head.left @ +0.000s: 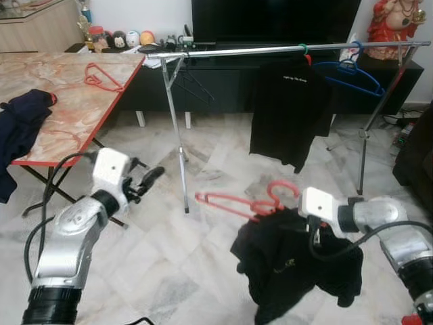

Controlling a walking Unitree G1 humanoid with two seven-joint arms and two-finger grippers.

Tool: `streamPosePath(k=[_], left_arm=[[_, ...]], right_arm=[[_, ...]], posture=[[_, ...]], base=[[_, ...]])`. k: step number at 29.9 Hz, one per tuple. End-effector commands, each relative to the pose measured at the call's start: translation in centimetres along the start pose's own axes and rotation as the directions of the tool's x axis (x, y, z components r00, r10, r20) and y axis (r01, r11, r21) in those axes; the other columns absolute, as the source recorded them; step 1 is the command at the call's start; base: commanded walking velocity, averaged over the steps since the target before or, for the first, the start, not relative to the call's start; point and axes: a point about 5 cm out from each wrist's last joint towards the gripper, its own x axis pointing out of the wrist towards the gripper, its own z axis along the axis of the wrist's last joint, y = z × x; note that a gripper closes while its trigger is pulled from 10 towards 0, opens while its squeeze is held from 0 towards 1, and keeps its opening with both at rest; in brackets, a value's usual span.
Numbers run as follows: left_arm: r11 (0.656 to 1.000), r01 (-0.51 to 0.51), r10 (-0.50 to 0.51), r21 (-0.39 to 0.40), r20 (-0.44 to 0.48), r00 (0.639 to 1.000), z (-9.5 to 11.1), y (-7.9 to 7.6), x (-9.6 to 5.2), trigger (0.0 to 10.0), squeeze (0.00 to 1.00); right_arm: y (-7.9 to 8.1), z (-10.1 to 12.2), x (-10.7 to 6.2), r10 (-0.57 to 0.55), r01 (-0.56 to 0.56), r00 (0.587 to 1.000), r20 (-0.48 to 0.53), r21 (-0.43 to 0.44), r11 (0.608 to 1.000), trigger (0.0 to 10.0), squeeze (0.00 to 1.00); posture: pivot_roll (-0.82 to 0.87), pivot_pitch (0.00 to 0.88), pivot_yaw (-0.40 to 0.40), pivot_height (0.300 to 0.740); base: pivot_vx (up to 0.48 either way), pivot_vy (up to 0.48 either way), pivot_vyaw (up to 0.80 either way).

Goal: Hang hanger

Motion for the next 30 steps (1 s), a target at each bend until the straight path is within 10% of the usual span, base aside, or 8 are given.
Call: streamPosePath(k=[1,14,30], left_arm=[[1.000,0.009,-0.009,-0.016,-0.011,1.000,-0.5,0.0,-0.1,10.0,0.00],[0.947,0.313,-0.316,-0.066,-0.041,0.948,-1.3,-3.2,0.1,10.0,0.00],[0.742,0.667,-0.665,-0.060,0.058,0.745,0.7,-13.0,4.0,10.0,0.00]], right_arm=[[-1.2,1.7,-0.9,-0.039,0.042,0.997,0.060,-0.045,0.998,0.0,0.00],[-3.3,6.4,-4.6,0.085,-0.063,0.989,0.124,-0.169,0.984,0.0,0.00],[-3.1,7.6,-8.6,0.165,-0.143,0.980,0.110,-0.180,0.973,0.0,0.00]], posture=[[-0.07,0.000,0.015,0.740],[-0.09,0.000,0.023,0.740],[-0.14,0.000,0.037,0.740]], base=[[0.000,0.000,0.00],[0.000,0.000,0.00],[0.000,0.000,0.00]])
